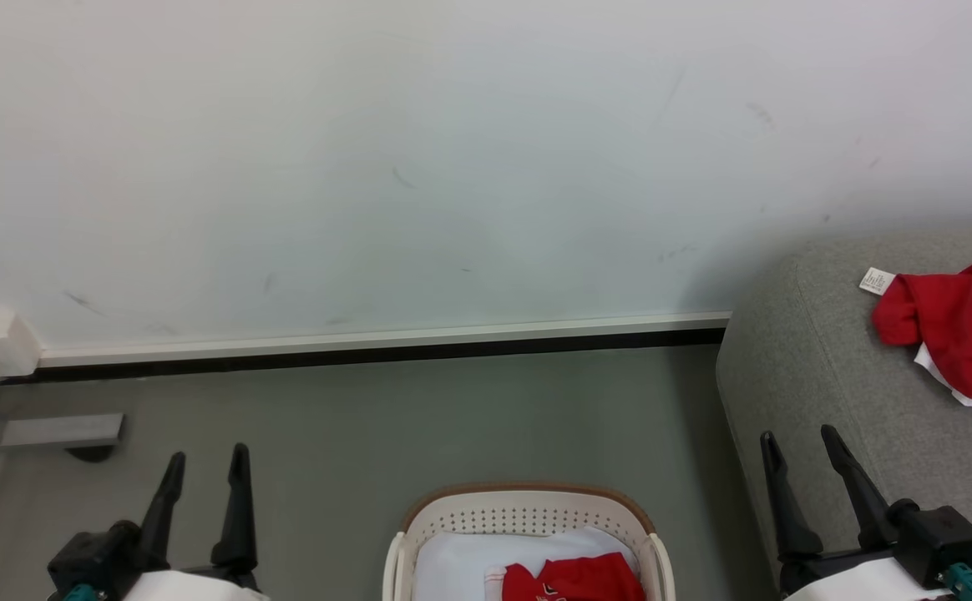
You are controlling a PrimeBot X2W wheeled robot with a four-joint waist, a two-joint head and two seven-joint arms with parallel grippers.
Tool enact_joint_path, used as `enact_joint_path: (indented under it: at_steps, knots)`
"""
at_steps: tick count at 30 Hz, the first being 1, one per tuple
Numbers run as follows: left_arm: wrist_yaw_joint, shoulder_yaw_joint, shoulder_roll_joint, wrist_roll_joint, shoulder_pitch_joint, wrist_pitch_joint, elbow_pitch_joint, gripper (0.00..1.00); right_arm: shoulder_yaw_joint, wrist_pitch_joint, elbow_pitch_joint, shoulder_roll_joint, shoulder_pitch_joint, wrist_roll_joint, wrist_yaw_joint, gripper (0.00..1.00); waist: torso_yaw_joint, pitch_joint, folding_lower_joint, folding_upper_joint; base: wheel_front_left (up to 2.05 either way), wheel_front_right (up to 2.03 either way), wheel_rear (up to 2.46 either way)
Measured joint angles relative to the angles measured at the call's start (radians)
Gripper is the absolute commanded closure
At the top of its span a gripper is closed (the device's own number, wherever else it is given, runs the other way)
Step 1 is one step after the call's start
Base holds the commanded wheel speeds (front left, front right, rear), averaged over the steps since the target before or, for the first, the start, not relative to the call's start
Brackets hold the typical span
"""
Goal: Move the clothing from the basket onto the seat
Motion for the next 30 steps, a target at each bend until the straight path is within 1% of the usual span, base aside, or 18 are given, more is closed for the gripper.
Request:
enact_joint_path:
  at_steps: [10,18,23,26,30]
  knots:
    - [-0.008,0.012,-0.012,0.028,-0.005,0.0,0.006,0.0,-0.006,0.0,-0.007,0.005,-0.002,-0.002,0.0,0.0,-0.006,0.0,0.0,0.0,0.0,0.0,0.0]
    - [-0.01,0.015,-0.017,0.031,-0.006,0.0,0.007,0.0,-0.004,0.0,-0.007,0.006,-0.003,-0.003,0.0,0.0,-0.012,0.002,0.0,0.0,0.0,0.0,0.0]
    - [-0.012,-0.002,-0.016,0.031,-0.006,0.0,0.006,0.0,-0.004,0.0,-0.008,0.006,-0.006,-0.003,0.0,0.0,-0.019,0.006,0.0,0.0,0.0,0.0,0.0]
    - [-0.012,-0.019,-0.015,0.01,-0.01,0.0,0.006,0.0,0.0,0.0,-0.014,0.005,-0.021,-0.007,0.0,0.0,-0.03,0.015,0.0,-0.0001,0.0,0.0,0.0]
    - [-0.012,-0.061,0.005,-0.009,-0.044,0.0,0.003,0.0,-0.002,0.0,-0.022,0.001,-0.059,-0.016,0.0,0.0,-0.047,0.046,0.0,0.0,0.0,0.0,0.0]
